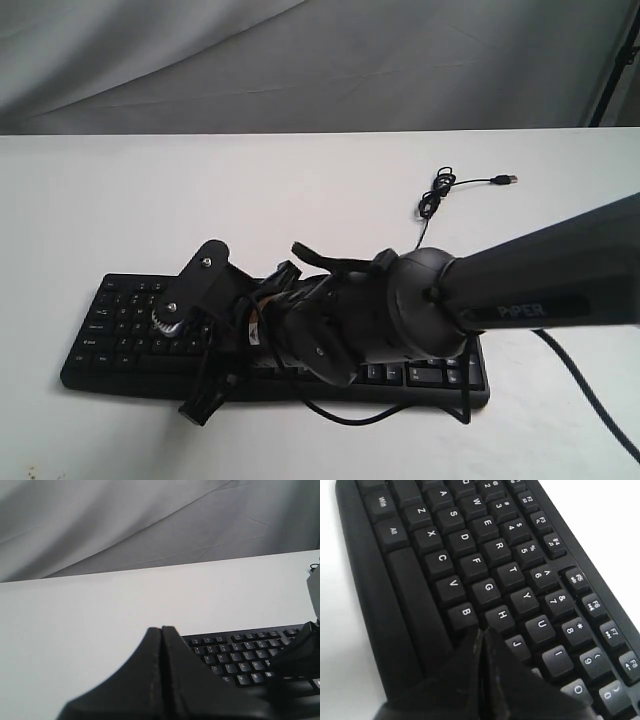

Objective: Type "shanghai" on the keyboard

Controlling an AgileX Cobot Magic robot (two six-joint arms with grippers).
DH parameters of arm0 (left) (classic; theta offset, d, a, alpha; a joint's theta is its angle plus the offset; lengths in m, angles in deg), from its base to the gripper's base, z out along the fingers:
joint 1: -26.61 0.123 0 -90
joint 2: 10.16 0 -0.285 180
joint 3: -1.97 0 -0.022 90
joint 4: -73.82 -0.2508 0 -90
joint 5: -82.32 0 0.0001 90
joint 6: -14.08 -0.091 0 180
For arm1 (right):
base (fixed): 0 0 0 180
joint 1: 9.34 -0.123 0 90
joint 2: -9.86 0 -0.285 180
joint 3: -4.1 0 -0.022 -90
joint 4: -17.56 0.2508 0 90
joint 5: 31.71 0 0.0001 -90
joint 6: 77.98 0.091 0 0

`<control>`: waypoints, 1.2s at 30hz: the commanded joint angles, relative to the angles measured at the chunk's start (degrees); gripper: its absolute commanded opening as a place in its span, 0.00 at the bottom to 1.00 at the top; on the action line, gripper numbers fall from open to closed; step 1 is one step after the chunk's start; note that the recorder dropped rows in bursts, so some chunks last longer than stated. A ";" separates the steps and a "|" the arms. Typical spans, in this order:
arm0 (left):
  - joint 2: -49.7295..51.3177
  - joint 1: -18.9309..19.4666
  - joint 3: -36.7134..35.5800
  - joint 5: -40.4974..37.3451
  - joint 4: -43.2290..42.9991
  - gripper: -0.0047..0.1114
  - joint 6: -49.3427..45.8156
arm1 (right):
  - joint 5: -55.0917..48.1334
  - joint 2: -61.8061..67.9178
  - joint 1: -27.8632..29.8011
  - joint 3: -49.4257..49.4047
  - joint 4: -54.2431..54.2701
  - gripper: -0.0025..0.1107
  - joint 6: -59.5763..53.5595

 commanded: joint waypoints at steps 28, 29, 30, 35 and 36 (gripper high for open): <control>-0.20 -0.23 -0.25 0.28 -0.04 0.04 0.16 | 4.34 3.23 -0.12 0.63 0.04 0.02 -5.45; -0.20 -0.23 -0.25 0.28 -0.04 0.04 0.16 | 3.09 3.87 -0.12 1.97 0.04 0.02 -5.56; -0.20 -0.23 -0.25 0.28 -0.04 0.04 0.16 | 2.73 3.82 -0.21 2.35 0.04 0.02 -5.56; -0.20 -0.23 -0.25 0.28 -0.04 0.04 0.16 | 2.41 3.71 -0.34 2.93 0.04 0.02 -5.92; -0.20 -0.23 -0.25 0.28 -0.04 0.04 0.16 | 2.15 3.71 -0.34 2.93 0.04 0.02 -6.03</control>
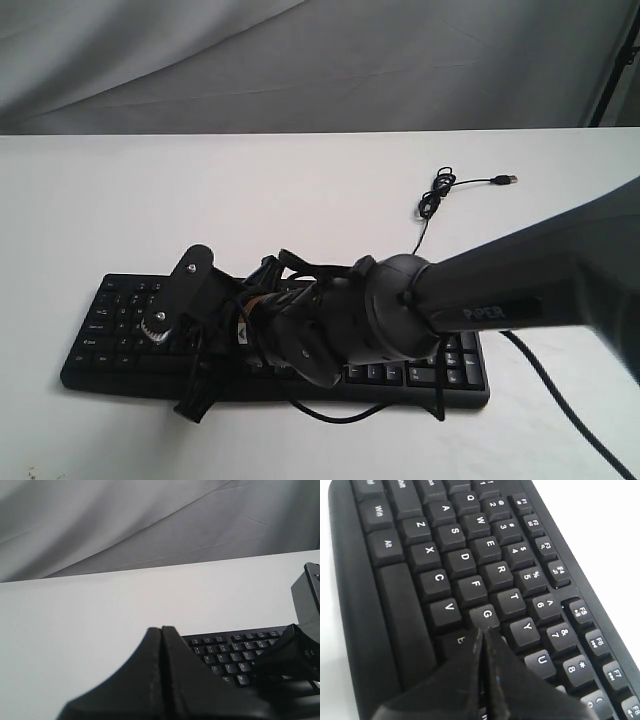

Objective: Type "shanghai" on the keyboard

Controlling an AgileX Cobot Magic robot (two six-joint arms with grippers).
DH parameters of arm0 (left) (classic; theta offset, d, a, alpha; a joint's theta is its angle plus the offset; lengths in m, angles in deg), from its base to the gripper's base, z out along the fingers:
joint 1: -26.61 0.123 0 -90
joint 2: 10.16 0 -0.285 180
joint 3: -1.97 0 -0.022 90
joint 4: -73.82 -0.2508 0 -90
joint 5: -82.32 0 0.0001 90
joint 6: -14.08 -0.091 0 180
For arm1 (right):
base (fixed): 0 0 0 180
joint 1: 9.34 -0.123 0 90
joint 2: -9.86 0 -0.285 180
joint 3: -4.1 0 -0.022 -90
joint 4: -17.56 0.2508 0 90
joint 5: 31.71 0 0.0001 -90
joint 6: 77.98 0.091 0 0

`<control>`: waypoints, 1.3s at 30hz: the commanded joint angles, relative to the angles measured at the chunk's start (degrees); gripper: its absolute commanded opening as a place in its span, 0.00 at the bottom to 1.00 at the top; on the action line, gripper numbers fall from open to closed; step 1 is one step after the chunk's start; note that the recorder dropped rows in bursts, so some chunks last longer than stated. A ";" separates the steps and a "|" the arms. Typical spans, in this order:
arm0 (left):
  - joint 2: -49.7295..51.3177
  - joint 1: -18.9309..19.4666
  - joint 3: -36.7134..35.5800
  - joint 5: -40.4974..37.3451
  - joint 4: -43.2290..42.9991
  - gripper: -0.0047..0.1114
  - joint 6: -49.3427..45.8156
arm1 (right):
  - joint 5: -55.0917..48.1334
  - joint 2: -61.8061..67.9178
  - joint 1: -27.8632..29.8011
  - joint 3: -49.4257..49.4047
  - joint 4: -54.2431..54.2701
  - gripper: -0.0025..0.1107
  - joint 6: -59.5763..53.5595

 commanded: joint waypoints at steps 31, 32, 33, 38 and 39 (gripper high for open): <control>-0.20 -0.23 -0.25 0.28 -0.04 0.04 0.16 | -4.34 1.83 -0.60 7.66 -0.37 0.02 -0.99; -0.20 -0.23 -0.25 0.28 -0.04 0.04 0.16 | -4.36 1.83 -0.60 7.66 -0.52 0.02 -0.99; -0.20 -0.23 -0.25 0.28 -0.04 0.04 0.16 | -4.17 1.83 -0.60 7.66 -0.53 0.02 -0.99; -0.20 -0.23 -0.25 0.28 -0.04 0.04 0.16 | -2.85 2.78 -0.60 7.66 -0.53 0.02 -1.22; -0.20 -0.23 -0.25 0.28 -0.04 0.04 0.16 | -2.85 3.13 -0.60 7.66 -0.53 0.02 -1.46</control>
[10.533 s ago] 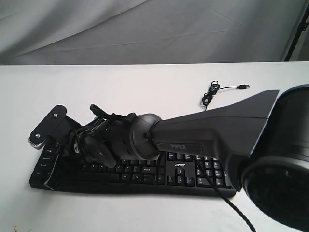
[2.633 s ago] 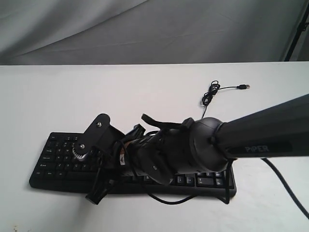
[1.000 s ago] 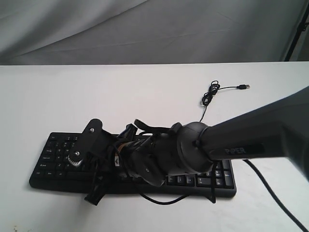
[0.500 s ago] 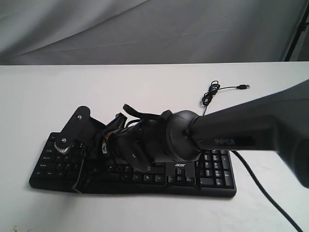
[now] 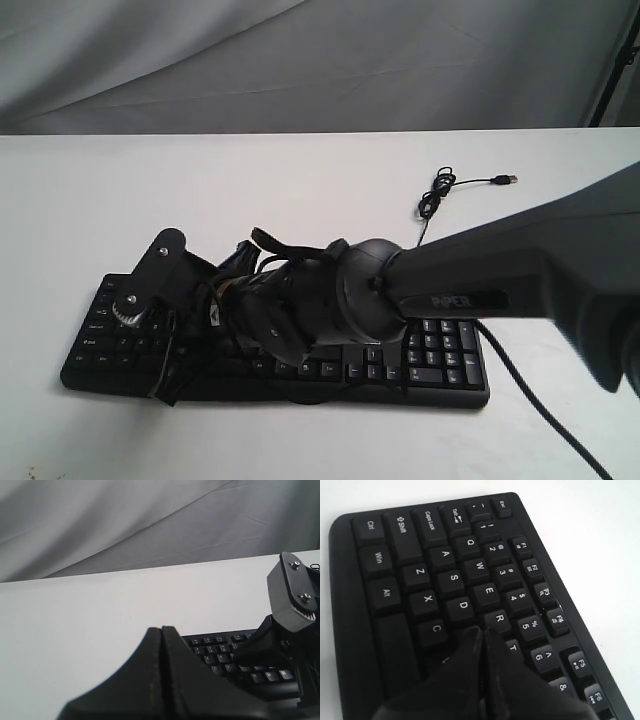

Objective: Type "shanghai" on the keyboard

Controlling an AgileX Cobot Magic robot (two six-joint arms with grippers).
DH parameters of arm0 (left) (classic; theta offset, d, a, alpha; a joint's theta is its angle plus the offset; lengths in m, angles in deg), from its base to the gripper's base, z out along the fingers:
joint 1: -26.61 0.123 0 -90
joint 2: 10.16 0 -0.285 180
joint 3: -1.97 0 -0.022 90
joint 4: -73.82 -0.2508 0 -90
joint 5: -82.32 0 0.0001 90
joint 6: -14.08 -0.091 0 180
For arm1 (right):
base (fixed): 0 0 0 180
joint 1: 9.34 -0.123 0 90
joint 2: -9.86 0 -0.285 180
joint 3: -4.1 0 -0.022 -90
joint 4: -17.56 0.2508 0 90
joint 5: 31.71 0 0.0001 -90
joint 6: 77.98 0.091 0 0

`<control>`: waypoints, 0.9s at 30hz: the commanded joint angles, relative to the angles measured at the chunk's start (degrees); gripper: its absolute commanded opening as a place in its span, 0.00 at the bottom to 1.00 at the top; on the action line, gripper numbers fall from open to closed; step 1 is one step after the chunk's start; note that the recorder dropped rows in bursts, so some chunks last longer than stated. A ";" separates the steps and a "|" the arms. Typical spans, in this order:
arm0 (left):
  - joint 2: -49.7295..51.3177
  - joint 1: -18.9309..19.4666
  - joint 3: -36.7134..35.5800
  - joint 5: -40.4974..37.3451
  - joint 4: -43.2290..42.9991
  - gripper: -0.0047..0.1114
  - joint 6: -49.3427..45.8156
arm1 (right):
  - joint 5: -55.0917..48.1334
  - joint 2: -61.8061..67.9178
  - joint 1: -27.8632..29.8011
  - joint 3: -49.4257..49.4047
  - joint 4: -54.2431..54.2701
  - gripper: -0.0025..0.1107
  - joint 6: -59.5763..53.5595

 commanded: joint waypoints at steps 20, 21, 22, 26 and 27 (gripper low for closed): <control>-0.20 -0.23 -0.25 0.28 -0.04 0.04 0.16 | 0.73 2.55 0.47 0.40 -0.42 0.02 -1.83; -0.20 -0.23 -0.25 0.28 -0.04 0.04 0.16 | 0.61 2.43 0.47 0.40 -0.42 0.02 -1.82; -0.20 -0.23 -0.25 0.28 -0.04 0.04 0.16 | 0.53 2.17 0.47 0.40 -0.42 0.02 -1.82; -0.20 -0.23 -0.25 0.28 -0.04 0.04 0.16 | 0.28 0.88 0.47 0.40 -0.95 0.02 -1.96; -0.20 -0.23 -0.25 0.28 -0.04 0.04 0.16 | 0.28 0.37 0.47 0.40 -0.95 0.02 -2.12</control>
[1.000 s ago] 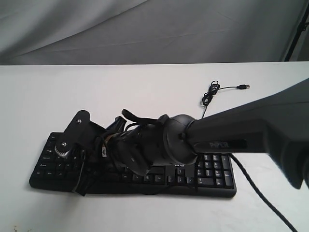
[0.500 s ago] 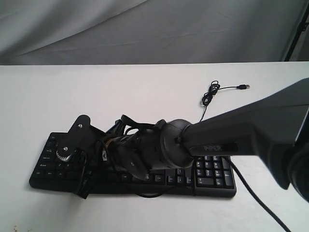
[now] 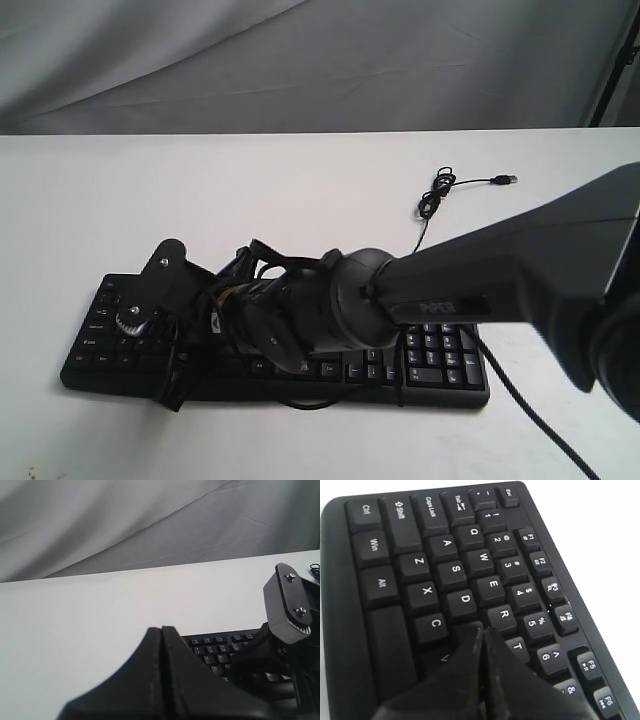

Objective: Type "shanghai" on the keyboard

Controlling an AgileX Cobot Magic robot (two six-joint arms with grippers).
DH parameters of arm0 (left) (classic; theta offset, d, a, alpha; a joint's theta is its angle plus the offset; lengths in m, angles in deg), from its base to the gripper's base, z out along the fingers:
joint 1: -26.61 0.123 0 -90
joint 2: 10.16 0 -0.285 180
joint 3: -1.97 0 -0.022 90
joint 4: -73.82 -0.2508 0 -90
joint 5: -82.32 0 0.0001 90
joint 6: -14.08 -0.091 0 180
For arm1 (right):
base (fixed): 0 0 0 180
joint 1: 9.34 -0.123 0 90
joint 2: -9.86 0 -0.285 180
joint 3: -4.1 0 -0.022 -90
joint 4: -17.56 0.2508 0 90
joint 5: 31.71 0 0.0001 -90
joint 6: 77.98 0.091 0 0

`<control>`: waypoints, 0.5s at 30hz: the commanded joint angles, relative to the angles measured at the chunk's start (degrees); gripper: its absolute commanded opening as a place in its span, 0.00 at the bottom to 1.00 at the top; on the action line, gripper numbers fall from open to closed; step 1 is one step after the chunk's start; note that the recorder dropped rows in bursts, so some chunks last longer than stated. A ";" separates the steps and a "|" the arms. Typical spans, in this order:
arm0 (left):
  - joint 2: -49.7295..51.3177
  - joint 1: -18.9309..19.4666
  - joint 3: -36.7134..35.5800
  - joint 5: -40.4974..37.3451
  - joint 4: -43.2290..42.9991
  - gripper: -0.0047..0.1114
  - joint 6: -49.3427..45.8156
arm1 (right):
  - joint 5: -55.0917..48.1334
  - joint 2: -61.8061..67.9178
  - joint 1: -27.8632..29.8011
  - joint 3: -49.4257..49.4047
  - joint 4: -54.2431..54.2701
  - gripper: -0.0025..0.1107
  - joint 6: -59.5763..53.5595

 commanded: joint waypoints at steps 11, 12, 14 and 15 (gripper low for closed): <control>-0.20 -0.23 -0.25 0.28 -0.04 0.04 0.16 | -6.48 -3.90 1.82 -0.06 -2.09 0.02 -1.76; -0.20 -0.23 -0.25 0.28 -0.04 0.04 0.16 | -6.48 -3.90 1.82 -0.38 -2.23 0.02 -1.76; -0.20 -0.23 -0.25 0.28 -0.04 0.04 0.16 | -6.36 -3.90 1.68 -0.51 -2.23 0.02 -1.76; -0.20 -0.23 -0.25 0.28 -0.04 0.04 0.16 | -6.26 -3.90 1.68 -0.51 -2.23 0.02 -1.76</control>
